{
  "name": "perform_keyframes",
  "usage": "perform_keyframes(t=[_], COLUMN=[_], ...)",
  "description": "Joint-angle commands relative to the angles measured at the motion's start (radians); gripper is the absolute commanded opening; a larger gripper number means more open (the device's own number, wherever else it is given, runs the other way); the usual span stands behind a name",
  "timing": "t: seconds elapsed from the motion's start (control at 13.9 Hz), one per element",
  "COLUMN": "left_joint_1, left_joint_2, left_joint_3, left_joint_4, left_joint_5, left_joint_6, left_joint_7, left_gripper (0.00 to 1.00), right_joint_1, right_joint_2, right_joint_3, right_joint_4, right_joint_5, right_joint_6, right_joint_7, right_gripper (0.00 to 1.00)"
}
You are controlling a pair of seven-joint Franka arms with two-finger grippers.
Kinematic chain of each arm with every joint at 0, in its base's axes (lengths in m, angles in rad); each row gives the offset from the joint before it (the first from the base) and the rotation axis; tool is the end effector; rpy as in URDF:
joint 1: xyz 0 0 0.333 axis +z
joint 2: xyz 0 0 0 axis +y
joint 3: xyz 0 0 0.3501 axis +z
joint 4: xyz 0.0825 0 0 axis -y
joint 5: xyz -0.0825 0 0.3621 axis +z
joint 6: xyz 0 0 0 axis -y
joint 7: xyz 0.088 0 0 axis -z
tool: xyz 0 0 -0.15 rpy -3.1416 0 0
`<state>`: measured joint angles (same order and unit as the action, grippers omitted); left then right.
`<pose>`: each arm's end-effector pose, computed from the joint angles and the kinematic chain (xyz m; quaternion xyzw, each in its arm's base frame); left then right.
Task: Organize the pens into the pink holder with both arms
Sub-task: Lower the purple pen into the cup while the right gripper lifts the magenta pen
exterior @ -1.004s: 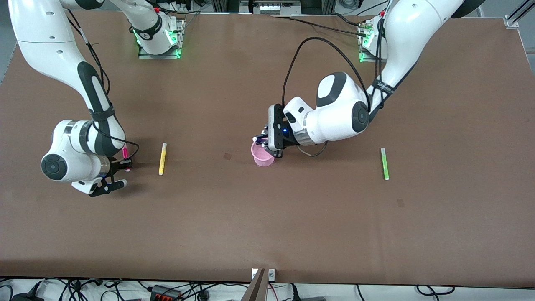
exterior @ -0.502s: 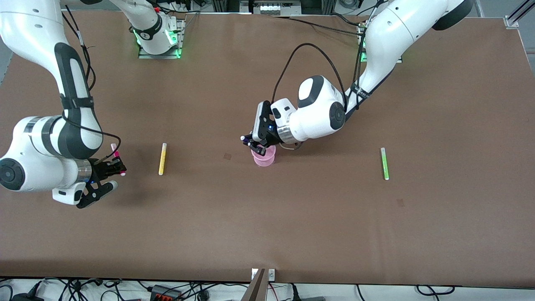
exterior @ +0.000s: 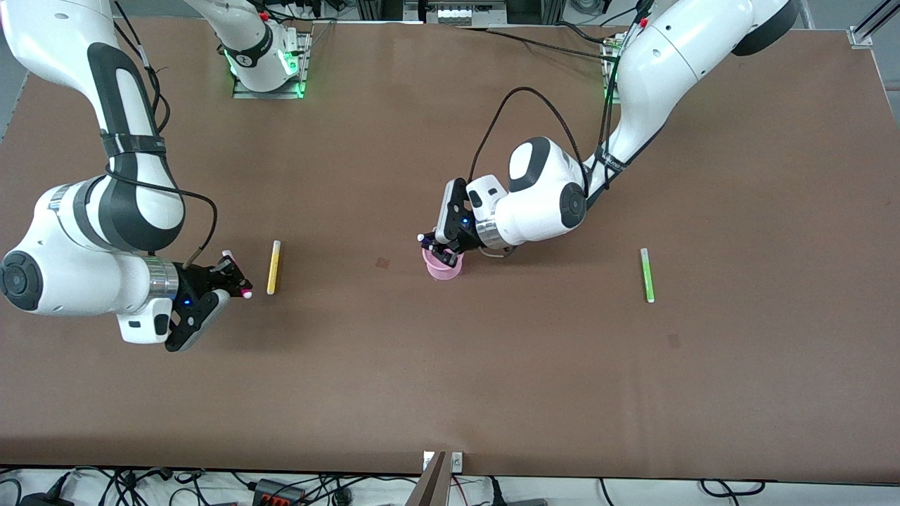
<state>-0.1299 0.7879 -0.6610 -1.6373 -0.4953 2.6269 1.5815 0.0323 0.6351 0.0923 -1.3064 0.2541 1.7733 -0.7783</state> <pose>0.5757 -0.4598 0.2654 0.6001 -0.7048 0.2613 0.2736 0.6973 0.1061 0.3560 -0.9043 -0.3915 0.0297 0.1677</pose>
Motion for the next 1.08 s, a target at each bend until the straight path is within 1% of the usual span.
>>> perform_keyframes(t=[0.0, 0.07, 0.14, 0.22, 0.29, 0.5, 0.57, 0.65, 0.72, 0.86, 1.0], left_joint_1=[0.006, 0.006, 0.006, 0.006, 0.007, 0.007, 0.012, 0.016, 0.025, 0.055, 0.110], left_joint_2=[0.017, 0.022, 0.024, 0.024, 0.024, 0.016, 0.008, -0.019, -0.054, -0.132, -0.205], left_joint_3=[-0.003, 0.000, 0.001, 0.001, 0.001, 0.000, -0.003, -0.005, -0.005, 0.001, 0.004], left_joint_4=[-0.009, -0.009, -0.007, -0.007, -0.009, -0.007, -0.009, -0.009, -0.016, -0.015, -0.016], left_joint_5=[-0.025, -0.025, -0.023, -0.023, -0.022, -0.022, -0.023, -0.026, -0.026, -0.025, -0.017], left_joint_6=[0.013, 0.015, 0.015, 0.016, 0.016, 0.015, 0.010, -0.004, -0.059, -0.201, -0.354], left_joint_7=[0.041, 0.041, 0.041, 0.043, 0.043, 0.034, 0.022, -0.006, -0.082, -0.252, -0.387], left_gripper=[0.01, 0.01, 0.06, 0.26, 0.99, 1.00, 1.00, 1.00, 1.00, 1.00, 1.00], right_joint_1=[0.008, 0.006, 0.006, 0.006, 0.006, 0.003, 0.001, 0.005, 0.008, 0.008, 0.012], right_joint_2=[0.000, 0.000, 0.000, 0.002, 0.003, 0.003, 0.005, 0.003, 0.003, 0.003, 0.003], right_joint_3=[0.018, 0.027, 0.027, 0.027, 0.027, 0.026, 0.026, 0.027, 0.030, 0.073, 0.105], right_joint_4=[0.001, 0.001, 0.001, -0.001, -0.001, -0.001, -0.001, 0.001, 0.001, 0.001, 0.001], right_joint_5=[0.023, 0.028, 0.042, 0.063, 0.082, 0.172, 0.180, 0.180, 0.181, 0.182, 0.180], right_joint_6=[0.034, 0.040, 0.046, 0.047, 0.049, 0.049, 0.049, 0.049, 0.051, 0.064, 0.084], right_joint_7=[-0.097, -0.125, -0.159, -0.195, -0.232, -0.347, -0.354, -0.355, -0.355, -0.355, -0.354], right_gripper=[0.00, 0.00, 0.00, 0.00, 0.00, 0.00, 0.00, 0.00, 0.00, 0.00, 0.00])
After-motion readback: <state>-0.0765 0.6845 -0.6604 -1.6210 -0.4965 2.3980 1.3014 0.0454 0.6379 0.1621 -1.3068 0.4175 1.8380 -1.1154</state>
